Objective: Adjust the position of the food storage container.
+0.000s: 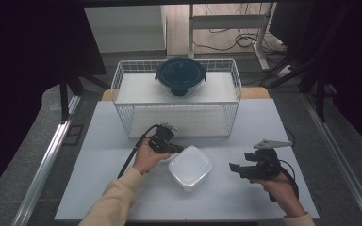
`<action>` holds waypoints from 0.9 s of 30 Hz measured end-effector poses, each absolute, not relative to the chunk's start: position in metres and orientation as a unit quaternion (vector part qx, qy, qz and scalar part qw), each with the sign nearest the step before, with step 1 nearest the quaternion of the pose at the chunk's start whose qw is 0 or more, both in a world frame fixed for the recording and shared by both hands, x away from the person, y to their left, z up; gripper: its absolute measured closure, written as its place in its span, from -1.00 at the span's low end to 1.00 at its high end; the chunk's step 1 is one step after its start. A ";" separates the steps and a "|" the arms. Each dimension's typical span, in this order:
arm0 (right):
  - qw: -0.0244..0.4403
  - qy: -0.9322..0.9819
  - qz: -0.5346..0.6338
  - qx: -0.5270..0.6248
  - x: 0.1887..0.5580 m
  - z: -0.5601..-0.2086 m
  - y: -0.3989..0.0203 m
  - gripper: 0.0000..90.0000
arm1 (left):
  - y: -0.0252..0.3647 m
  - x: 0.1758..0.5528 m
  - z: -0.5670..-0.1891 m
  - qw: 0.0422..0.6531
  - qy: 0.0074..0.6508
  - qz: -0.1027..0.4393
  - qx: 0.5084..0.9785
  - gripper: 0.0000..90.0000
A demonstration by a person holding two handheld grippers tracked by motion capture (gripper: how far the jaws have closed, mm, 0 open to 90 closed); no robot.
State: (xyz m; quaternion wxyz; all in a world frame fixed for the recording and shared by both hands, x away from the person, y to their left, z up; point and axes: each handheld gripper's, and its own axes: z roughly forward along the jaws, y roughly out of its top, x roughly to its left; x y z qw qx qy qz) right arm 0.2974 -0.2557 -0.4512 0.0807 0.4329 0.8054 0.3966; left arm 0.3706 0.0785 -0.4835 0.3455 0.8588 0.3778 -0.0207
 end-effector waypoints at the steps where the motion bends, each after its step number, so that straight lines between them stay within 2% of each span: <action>1: 0.081 0.806 0.396 0.434 0.298 -0.452 -0.256 -0.57 | 0.076 0.370 -0.483 0.343 0.372 -0.020 0.862 1.00; 6: 0.081 0.804 0.395 0.436 0.298 -0.453 -0.257 -0.57 | 0.074 0.367 -0.480 0.345 0.366 -0.012 0.864 1.00; 10: 0.081 0.804 0.396 0.436 0.298 -0.452 -0.258 -0.57 | 0.082 0.355 -0.466 0.374 0.377 -0.010 0.847 1.00; 18: 0.082 0.802 0.397 0.439 0.298 -0.452 -0.259 -0.57 | 0.078 0.298 -0.443 0.409 0.346 -0.022 0.844 1.00; 21: 0.083 0.801 0.397 0.440 0.298 -0.451 -0.259 -0.57 | 0.067 0.272 -0.446 0.406 0.324 -0.035 0.854 1.00; 27: 0.085 0.800 0.398 0.441 0.297 -0.450 -0.259 -0.57 | 0.046 0.242 -0.461 0.387 0.306 -0.041 0.869 1.00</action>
